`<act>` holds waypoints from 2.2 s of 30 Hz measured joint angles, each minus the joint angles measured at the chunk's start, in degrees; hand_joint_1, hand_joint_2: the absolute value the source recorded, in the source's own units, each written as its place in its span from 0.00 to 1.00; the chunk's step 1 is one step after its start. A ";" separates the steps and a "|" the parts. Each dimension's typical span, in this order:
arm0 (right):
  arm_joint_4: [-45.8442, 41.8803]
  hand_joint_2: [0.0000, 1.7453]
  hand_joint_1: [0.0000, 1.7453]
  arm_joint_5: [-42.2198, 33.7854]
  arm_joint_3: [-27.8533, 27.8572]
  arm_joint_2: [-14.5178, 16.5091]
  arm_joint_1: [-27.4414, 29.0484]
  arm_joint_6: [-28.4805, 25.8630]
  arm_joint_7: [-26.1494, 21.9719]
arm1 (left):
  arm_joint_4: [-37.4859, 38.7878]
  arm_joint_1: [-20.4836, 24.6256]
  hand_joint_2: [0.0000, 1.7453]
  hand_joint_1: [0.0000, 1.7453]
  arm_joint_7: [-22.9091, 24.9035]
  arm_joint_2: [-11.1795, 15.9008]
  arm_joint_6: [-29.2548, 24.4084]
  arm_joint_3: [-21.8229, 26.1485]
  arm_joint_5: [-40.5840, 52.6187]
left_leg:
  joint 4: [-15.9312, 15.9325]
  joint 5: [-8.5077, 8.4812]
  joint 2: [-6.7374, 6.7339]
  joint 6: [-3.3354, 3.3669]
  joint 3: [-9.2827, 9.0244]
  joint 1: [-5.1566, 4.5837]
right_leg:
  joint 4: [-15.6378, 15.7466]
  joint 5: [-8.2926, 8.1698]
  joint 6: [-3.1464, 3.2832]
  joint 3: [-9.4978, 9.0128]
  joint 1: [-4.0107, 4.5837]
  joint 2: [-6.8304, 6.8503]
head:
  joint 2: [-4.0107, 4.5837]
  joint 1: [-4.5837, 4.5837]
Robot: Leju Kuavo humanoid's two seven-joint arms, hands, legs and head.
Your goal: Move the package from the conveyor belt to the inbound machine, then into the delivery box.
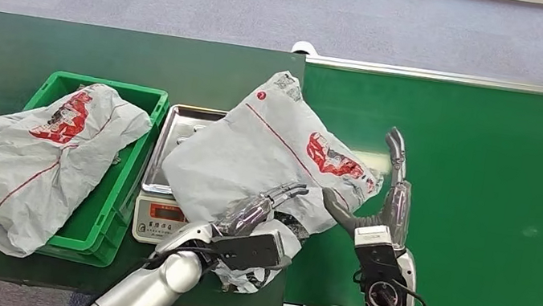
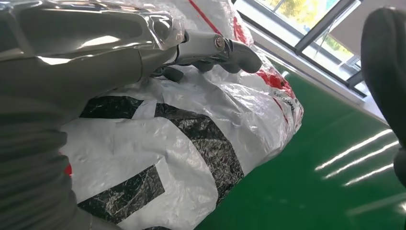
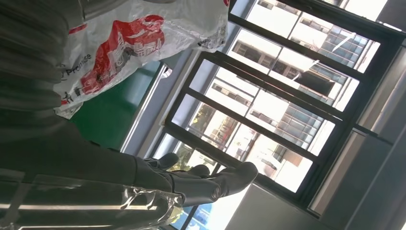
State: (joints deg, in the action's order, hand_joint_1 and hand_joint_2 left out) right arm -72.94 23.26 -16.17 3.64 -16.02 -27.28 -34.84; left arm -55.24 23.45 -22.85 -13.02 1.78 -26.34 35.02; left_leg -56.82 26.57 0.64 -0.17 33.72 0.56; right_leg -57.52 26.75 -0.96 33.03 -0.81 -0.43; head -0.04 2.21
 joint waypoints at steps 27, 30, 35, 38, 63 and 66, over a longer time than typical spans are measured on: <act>0.82 1.00 0.00 -0.82 0.00 0.07 -0.37 2.36 0.37 | 4.45 1.81 1.00 1.00 0.92 -0.18 0.68 -1.16 2.21 | 0.00 0.00 0.00 0.00 -0.02 0.00 | 0.00 0.00 0.00 -0.05 0.00 0.01 | 0.00 0.00; 0.85 1.00 0.00 -0.80 0.00 0.07 -0.37 2.36 0.28 | 4.64 1.82 1.00 0.98 -0.23 -0.18 -1.53 -1.19 2.91 | 0.00 0.00 0.00 0.00 -0.02 0.00 | 0.00 0.00 0.00 -0.04 0.00 0.00 | 0.00 0.01; 0.85 1.00 0.00 -0.84 0.00 0.05 -0.33 2.36 0.26 | 4.81 1.81 1.00 0.98 -1.02 -0.25 -5.60 -1.31 3.49 | 0.00 0.00 0.00 0.00 -0.02 0.00 | 0.00 0.00 0.00 -0.04 0.00 0.00 | 0.00 0.00; 0.85 1.00 0.00 -0.91 0.02 0.05 -0.30 2.36 0.21 | 4.81 1.81 1.00 0.99 -1.15 -0.34 -6.64 -1.27 3.43 | 0.00 0.00 0.00 0.00 -0.02 0.00 | 0.00 0.00 0.00 -0.03 0.00 0.00 | 0.00 0.00; 0.50 1.00 0.00 -1.81 0.21 0.39 0.74 1.99 -0.04 | -5.74 -0.81 1.00 1.00 -17.10 -1.13 -41.40 3.17 -4.77 | 0.00 0.00 0.01 0.00 0.00 0.00 | 0.00 0.00 0.00 -0.04 0.00 0.01 | 0.00 0.00; 0.52 1.00 0.00 -2.58 0.20 0.42 0.73 1.77 -0.15 | -10.94 -2.80 1.00 1.00 -17.15 -1.55 -41.41 4.61 -1.13 | 0.00 0.00 -0.02 0.00 0.01 0.00 | 0.00 0.00 0.00 0.00 0.00 -0.02 | 0.00 0.00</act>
State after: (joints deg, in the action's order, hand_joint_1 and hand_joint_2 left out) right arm -72.41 20.68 -15.98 4.06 -15.29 -25.51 -34.99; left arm -66.18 20.65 -40.00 -14.57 -39.64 -21.72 33.89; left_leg -56.82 26.57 0.62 -0.17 33.73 0.56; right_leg -57.52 26.75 -0.96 33.03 -0.81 -0.45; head -0.04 2.21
